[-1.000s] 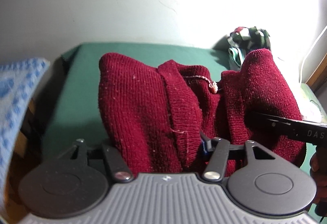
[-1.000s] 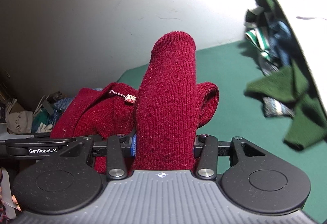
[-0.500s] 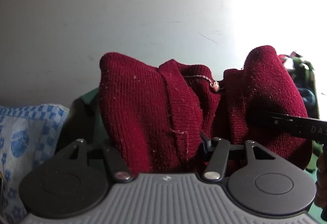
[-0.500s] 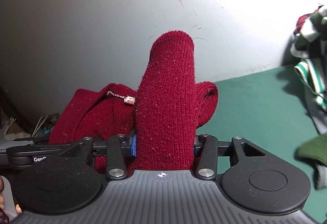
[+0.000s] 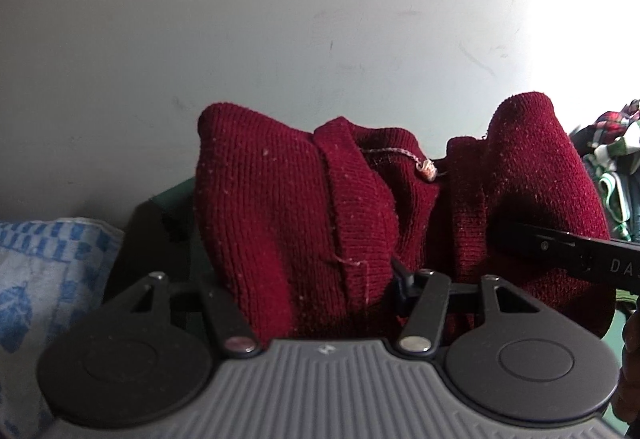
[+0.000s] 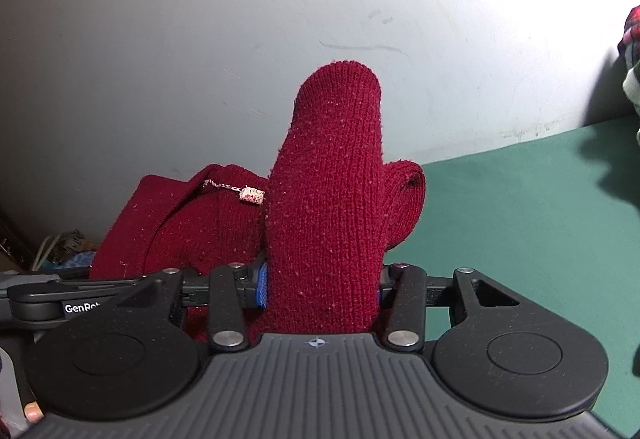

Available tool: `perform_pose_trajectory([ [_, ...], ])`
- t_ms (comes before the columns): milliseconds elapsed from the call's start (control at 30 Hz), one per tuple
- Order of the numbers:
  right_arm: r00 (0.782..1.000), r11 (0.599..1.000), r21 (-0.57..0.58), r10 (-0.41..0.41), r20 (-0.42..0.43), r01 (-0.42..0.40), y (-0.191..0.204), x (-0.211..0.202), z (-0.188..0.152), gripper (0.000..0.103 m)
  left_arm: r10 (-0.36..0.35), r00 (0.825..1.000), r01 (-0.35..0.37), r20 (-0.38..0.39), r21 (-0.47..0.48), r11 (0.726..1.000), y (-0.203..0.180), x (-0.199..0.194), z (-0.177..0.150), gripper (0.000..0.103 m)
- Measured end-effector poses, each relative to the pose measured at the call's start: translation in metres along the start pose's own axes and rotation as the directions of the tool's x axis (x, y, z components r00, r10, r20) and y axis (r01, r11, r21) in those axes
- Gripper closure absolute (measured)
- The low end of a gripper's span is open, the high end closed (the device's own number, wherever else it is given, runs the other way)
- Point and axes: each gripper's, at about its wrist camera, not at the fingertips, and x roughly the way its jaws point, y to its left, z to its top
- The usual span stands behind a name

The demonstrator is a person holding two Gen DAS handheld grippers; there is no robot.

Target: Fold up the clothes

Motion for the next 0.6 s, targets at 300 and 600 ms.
perform_pose_trajectory([
  [300, 0.999, 1.000, -0.016, -0.025, -0.030, 0.025, -0.011, 0.021, 0.000, 0.056, -0.009, 1.000, 0.009, -0.015, -0.010, 1.000, 0.007, 0.024, 0.001, 0.030],
  [600, 0.998, 0.998, -0.003, -0.058, -0.040, 0.058, -0.021, 0.019, -0.008, 0.038, -0.009, 1.000, 0.009, -0.011, 0.014, 1.000, 0.008, 0.025, -0.004, 0.014],
])
